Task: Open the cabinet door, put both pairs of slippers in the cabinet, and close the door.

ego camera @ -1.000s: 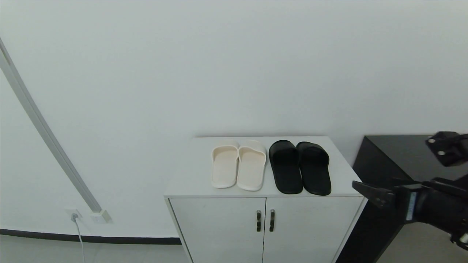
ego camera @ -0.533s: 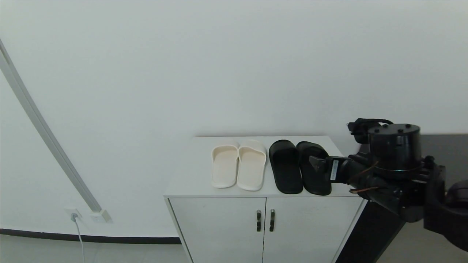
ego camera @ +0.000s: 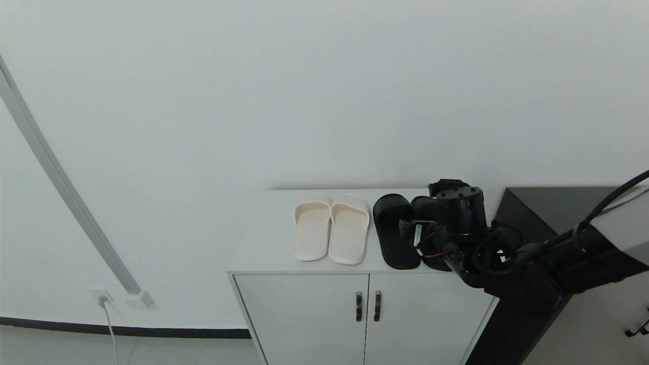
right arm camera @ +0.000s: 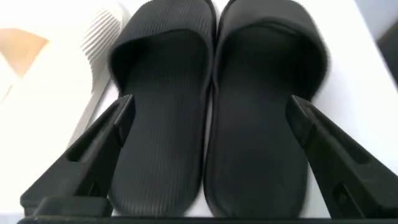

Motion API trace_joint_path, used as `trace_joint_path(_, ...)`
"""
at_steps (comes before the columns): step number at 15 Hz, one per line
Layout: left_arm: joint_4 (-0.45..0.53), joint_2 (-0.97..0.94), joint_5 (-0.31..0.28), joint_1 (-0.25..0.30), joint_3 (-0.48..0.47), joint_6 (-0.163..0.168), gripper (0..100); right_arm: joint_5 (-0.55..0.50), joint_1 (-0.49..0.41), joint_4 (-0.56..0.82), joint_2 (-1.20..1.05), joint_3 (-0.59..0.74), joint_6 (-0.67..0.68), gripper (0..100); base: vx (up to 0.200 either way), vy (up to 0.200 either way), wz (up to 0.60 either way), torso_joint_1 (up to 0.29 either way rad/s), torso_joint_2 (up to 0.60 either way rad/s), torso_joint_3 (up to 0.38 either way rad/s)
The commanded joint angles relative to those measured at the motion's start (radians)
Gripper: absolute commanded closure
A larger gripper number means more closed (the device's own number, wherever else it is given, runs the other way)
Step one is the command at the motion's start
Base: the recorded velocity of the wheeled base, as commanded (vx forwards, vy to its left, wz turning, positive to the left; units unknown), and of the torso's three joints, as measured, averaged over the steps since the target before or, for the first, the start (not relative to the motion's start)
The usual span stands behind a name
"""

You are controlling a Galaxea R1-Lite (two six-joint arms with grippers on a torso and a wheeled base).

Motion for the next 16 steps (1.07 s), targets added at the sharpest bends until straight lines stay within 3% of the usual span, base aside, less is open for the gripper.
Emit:
trace_joint_path(1,0.000,0.000,0.000,0.000,0.000,0.000,100,0.000,-0.020,0.000,0.084,-0.067,-0.002,0,0.000,0.000,0.00,0.000,0.00,0.000)
trace_joint_path(10,0.000,0.000,0.000,0.000,0.000,-0.002,100,-0.002,-0.077,-0.025,0.256,-0.257,-0.068,0,0.000,0.000,0.00,0.000,0.00,0.000)
trace_joint_path(11,0.000,0.000,0.000,0.000,0.000,-0.002,100,-0.002,-0.077,-0.025,0.262,-0.265,-0.068,100,0.000,0.000,0.00,0.000,0.00,0.000)
trace_joint_path(16,0.000,0.000,0.000,0.000,0.000,-0.002,100,-0.002,-0.077,-0.025,0.267,-0.273,-0.074,100,0.000,0.000,0.00,0.000,0.00,0.000)
